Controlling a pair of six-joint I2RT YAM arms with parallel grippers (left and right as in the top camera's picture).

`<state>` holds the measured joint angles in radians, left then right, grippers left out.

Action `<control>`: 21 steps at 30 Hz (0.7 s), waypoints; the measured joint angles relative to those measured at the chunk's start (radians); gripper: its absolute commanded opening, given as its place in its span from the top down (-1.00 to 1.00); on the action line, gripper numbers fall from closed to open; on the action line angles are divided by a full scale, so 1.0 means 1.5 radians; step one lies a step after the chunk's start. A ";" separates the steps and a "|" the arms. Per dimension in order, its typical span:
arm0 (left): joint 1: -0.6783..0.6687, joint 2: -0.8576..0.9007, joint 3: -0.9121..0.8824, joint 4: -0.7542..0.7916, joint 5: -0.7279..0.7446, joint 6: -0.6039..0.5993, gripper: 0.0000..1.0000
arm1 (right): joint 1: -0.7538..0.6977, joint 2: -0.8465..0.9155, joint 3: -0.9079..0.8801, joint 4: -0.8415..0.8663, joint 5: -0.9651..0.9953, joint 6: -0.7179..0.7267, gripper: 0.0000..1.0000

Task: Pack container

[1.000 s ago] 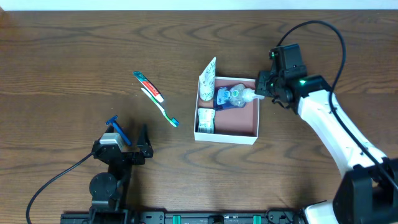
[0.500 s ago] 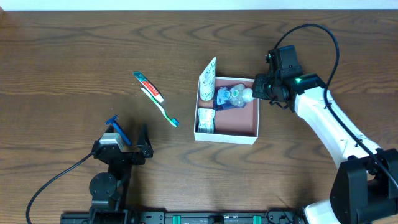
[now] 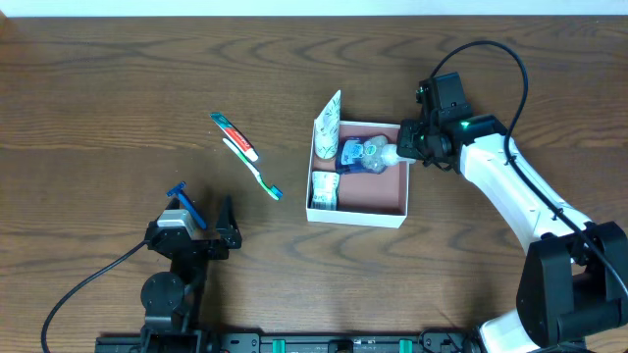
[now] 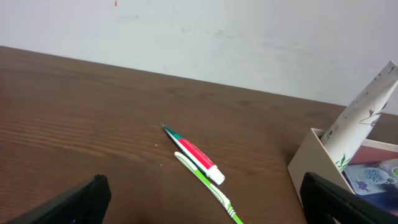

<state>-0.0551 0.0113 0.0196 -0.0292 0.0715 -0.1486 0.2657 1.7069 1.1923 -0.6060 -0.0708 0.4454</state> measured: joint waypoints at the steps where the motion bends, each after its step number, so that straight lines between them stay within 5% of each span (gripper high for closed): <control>1: 0.000 0.000 0.000 0.000 0.000 0.000 -0.96 | 0.000 0.000 0.000 0.000 -0.001 0.002 0.61; 11: 0.000 0.000 0.000 0.000 0.000 0.000 -0.96 | 0.000 0.000 0.001 0.012 0.012 0.013 0.94; 21: 0.000 0.000 0.000 0.000 0.000 0.000 -0.96 | 0.000 0.001 0.026 -0.010 0.012 0.007 0.97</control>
<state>-0.0551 0.0113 0.0196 -0.0292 0.0715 -0.1486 0.2653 1.7077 1.2312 -0.6216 -0.0525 0.4557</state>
